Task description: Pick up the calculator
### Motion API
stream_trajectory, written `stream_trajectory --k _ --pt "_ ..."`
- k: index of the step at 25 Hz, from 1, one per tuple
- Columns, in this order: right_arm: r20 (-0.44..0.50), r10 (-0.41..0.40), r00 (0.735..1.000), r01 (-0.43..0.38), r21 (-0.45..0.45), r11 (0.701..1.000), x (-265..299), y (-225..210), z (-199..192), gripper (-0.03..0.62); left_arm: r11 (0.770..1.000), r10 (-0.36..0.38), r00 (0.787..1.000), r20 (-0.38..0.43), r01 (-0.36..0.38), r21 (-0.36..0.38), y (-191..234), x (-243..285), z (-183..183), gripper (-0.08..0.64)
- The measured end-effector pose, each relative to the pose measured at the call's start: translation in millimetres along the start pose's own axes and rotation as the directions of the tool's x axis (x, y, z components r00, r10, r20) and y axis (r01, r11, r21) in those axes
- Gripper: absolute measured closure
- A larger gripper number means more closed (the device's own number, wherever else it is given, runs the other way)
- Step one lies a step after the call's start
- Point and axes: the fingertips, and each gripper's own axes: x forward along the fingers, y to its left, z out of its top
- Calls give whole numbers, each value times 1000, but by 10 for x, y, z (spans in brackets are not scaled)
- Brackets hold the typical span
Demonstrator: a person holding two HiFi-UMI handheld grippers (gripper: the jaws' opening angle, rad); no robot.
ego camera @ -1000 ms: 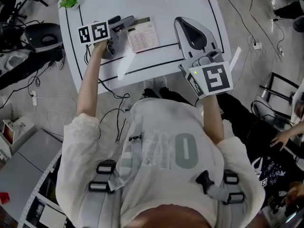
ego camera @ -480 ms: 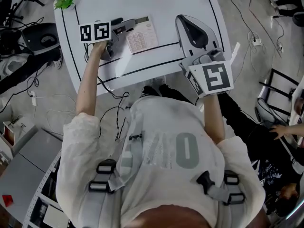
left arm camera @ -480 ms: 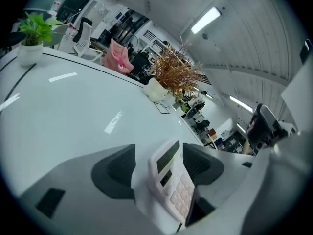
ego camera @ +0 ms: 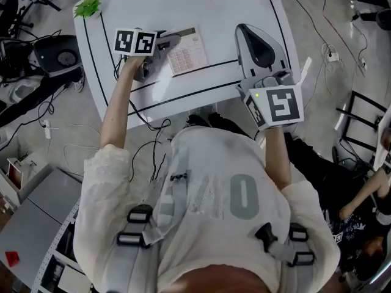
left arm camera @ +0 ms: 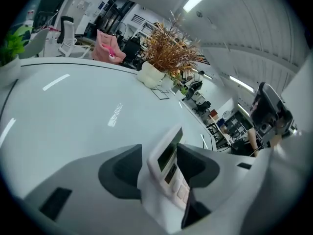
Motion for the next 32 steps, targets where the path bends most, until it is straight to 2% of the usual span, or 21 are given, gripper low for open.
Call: stream_trajectory --k 3,6,11,17,22,32 --pt "-1 -4 1000 4 8 1000 14 -12 -16 589 1000 -11 1000 -10 11 22 -19 12 4 336" --pt "-7 1 1000 -1 6 1000 27 -12 -25 589 999 -53 999 -14 53 11 -82 26 7 391" --pt "-14 13 1000 -13 -4 1000 49 -7 -45 589 996 -87 996 -9 87 6 -108 28 16 414" --pt "-19 19 1000 -19 -7 1000 56 9 -66 589 983 -164 978 126 173 -63 -264 -47 158 490" --pt "-13 20 1000 -21 -7 1000 35 59 -19 589 984 -159 972 174 170 -46 -345 -104 271 497" --pt "3 23 1000 -23 -13 1000 -2 0 24 589 990 -132 970 203 140 -29 -408 -117 412 500"
